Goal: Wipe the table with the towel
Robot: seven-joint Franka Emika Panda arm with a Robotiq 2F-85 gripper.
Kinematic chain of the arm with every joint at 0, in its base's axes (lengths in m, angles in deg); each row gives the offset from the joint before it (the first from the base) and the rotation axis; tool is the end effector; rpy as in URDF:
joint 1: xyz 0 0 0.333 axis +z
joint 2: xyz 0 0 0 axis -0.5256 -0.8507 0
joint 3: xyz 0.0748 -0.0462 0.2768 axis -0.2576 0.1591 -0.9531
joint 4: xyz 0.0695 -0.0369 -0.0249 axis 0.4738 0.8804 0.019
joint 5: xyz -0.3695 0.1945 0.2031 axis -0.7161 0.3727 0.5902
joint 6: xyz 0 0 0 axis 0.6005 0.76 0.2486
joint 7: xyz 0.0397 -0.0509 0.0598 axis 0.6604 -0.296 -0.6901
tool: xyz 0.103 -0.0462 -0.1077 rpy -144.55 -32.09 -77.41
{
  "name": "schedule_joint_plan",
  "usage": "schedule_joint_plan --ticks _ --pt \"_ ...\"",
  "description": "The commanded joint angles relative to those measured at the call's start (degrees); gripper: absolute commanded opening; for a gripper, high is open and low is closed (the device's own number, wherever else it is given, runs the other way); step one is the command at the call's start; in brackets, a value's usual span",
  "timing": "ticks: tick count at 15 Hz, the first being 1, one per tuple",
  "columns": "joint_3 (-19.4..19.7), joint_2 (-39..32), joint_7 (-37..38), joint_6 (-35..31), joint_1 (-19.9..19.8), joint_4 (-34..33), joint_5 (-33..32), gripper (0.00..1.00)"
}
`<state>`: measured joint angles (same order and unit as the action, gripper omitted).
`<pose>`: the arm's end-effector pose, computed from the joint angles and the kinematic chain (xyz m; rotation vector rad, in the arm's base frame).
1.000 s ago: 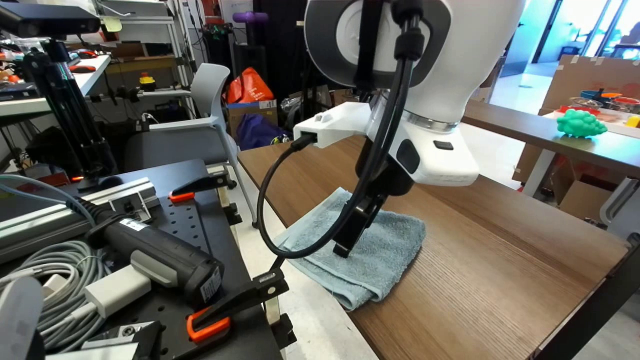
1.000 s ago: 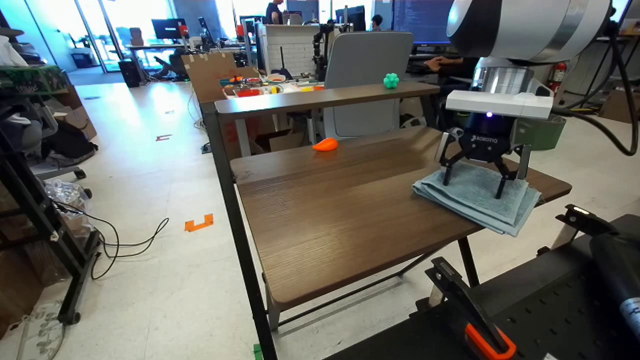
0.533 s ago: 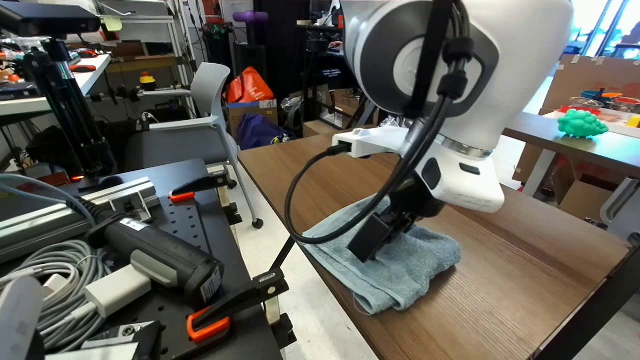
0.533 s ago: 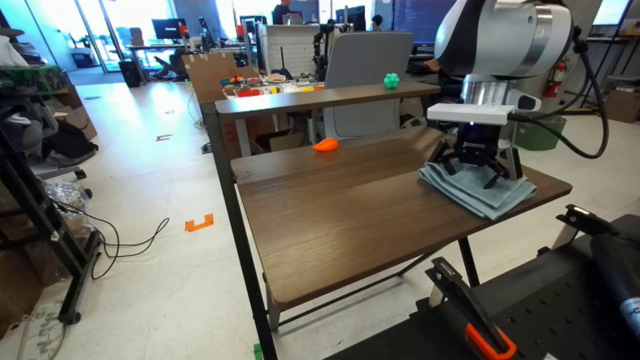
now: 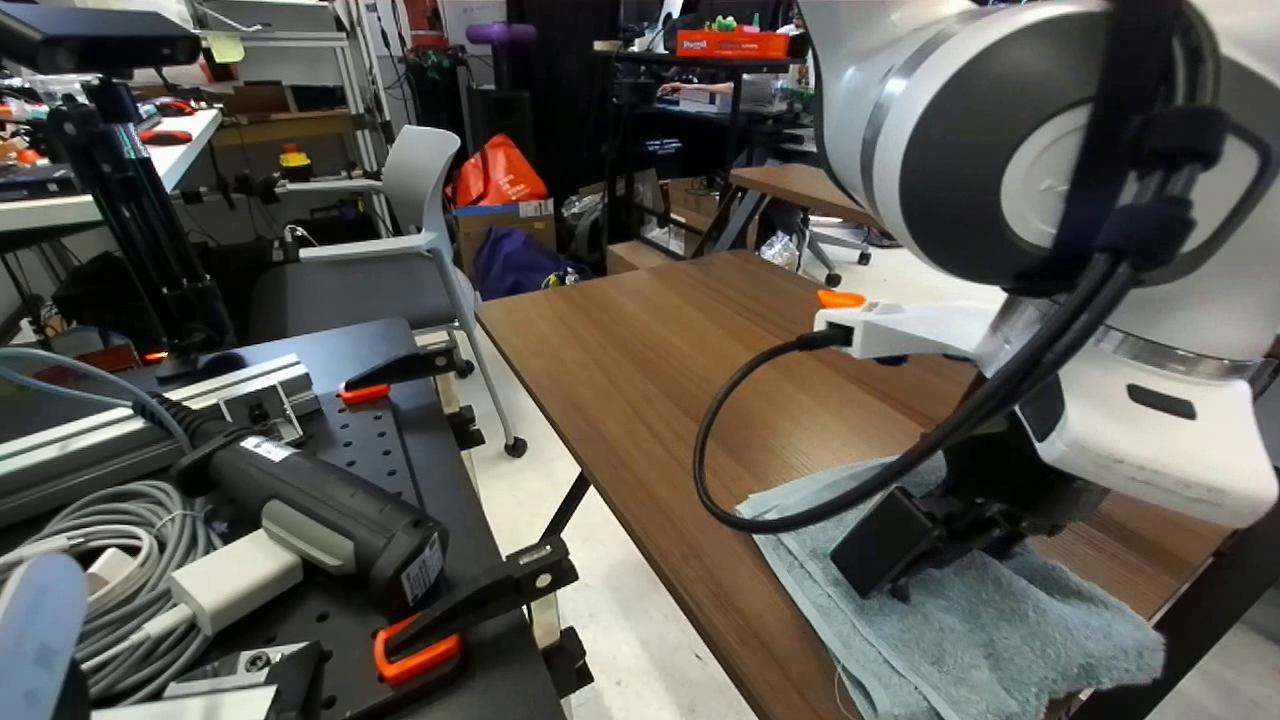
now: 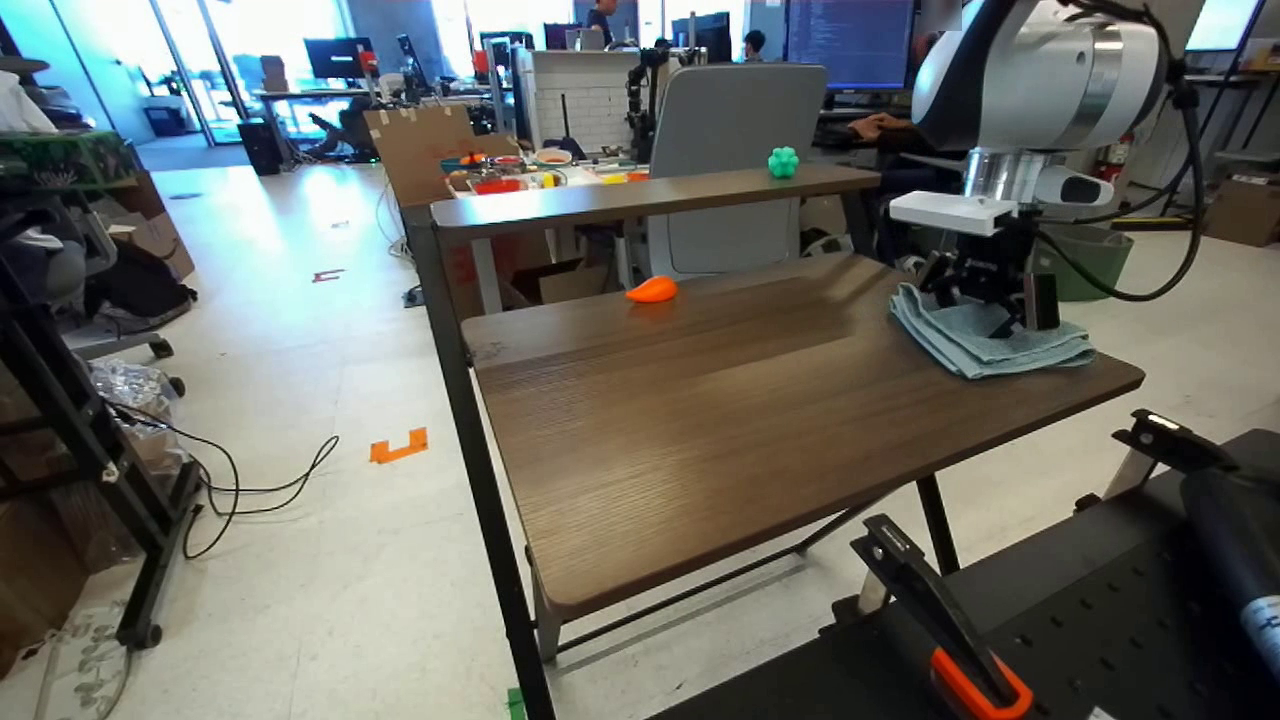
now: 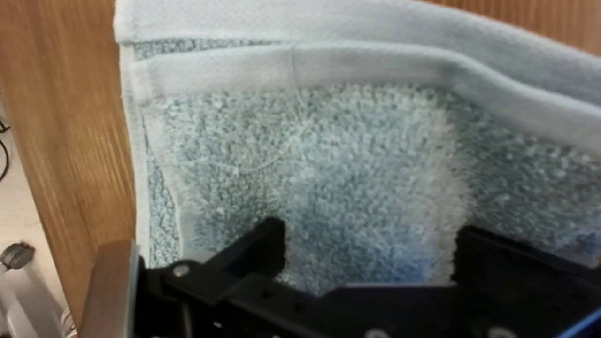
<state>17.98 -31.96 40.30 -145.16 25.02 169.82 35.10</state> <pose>0.6101 -0.2372 -0.0392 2.0928 -2.2680 -0.2106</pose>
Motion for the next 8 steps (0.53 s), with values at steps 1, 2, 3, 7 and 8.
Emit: schedule_joint_plan --ticks 1,2,3,7,8 --pt "1.1 -6.0 7.4 -1.8 -0.8 -4.4 0.0 1.00" --pt "0.7 -5.4 7.9 -0.8 -0.7 -3.9 -0.6 1.00" --pt "-0.3 -3.6 6.3 0.4 -0.4 -2.0 -1.4 1.00" --pt "-1.4 4.2 -0.8 -1.9 1.5 8.3 -4.4 1.00" --pt "-1.6 5.2 -2.3 -2.1 2.0 10.1 -5.0 1.00"
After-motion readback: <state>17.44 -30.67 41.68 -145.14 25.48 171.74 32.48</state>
